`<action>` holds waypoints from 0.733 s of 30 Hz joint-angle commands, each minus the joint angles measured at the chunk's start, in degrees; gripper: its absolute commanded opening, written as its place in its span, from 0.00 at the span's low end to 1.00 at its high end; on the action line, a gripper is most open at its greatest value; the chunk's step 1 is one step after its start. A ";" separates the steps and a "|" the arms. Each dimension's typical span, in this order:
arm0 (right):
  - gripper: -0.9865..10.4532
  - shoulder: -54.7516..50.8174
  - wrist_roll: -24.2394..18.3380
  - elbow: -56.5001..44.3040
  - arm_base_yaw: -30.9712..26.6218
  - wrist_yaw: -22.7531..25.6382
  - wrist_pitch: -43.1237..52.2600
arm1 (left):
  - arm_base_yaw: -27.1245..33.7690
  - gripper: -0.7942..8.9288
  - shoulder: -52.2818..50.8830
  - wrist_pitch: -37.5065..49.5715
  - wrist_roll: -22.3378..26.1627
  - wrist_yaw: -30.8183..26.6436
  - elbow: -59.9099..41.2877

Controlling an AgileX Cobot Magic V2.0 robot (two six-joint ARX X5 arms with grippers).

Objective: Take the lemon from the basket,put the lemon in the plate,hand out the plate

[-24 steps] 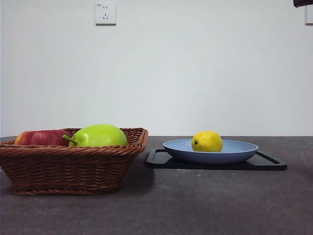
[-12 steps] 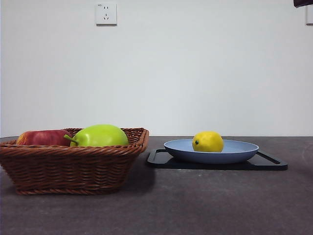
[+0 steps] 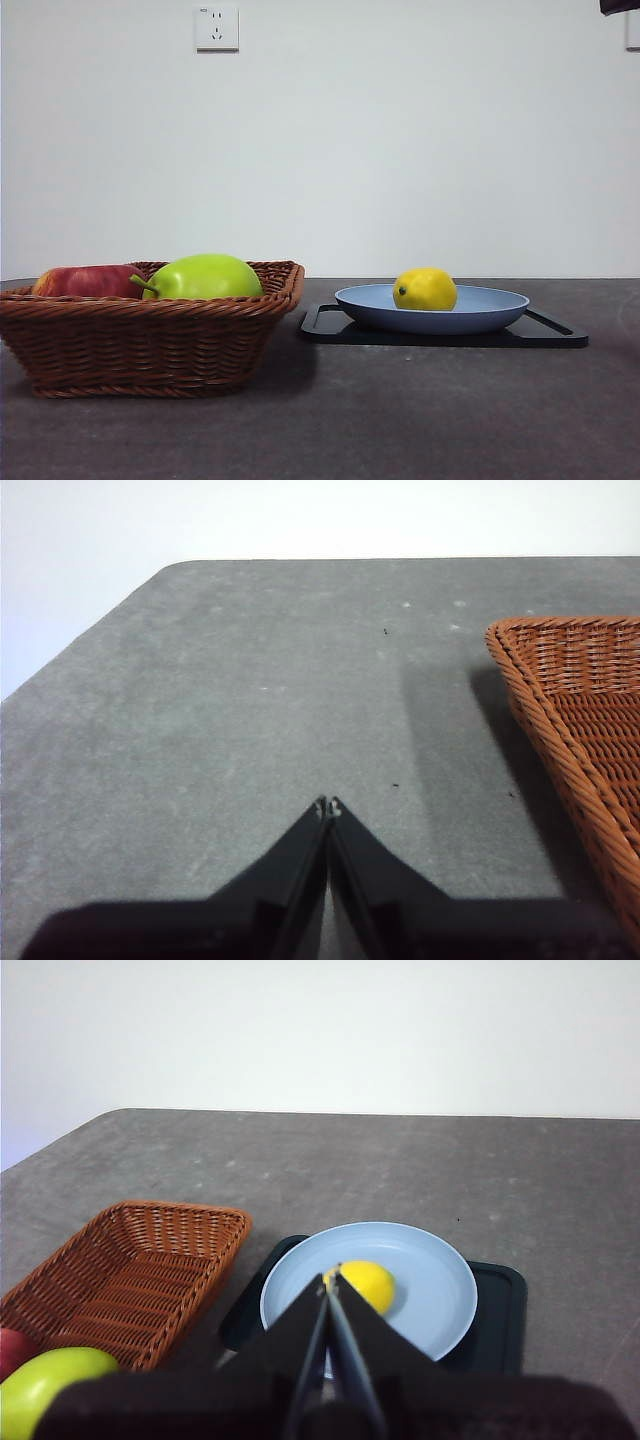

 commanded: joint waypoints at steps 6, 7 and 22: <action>0.09 0.09 0.74 0.37 0.46 0.22 0.50 | 0.13 0.09 -0.20 0.48 -0.37 0.11 -0.59; 0.09 0.09 0.74 0.37 0.46 0.22 0.50 | 0.13 0.09 -0.20 0.48 -0.37 0.11 -0.59; 0.09 -1.18 -5.95 0.37 0.37 0.39 -0.17 | 0.13 0.09 -0.20 0.48 -0.37 0.11 -0.59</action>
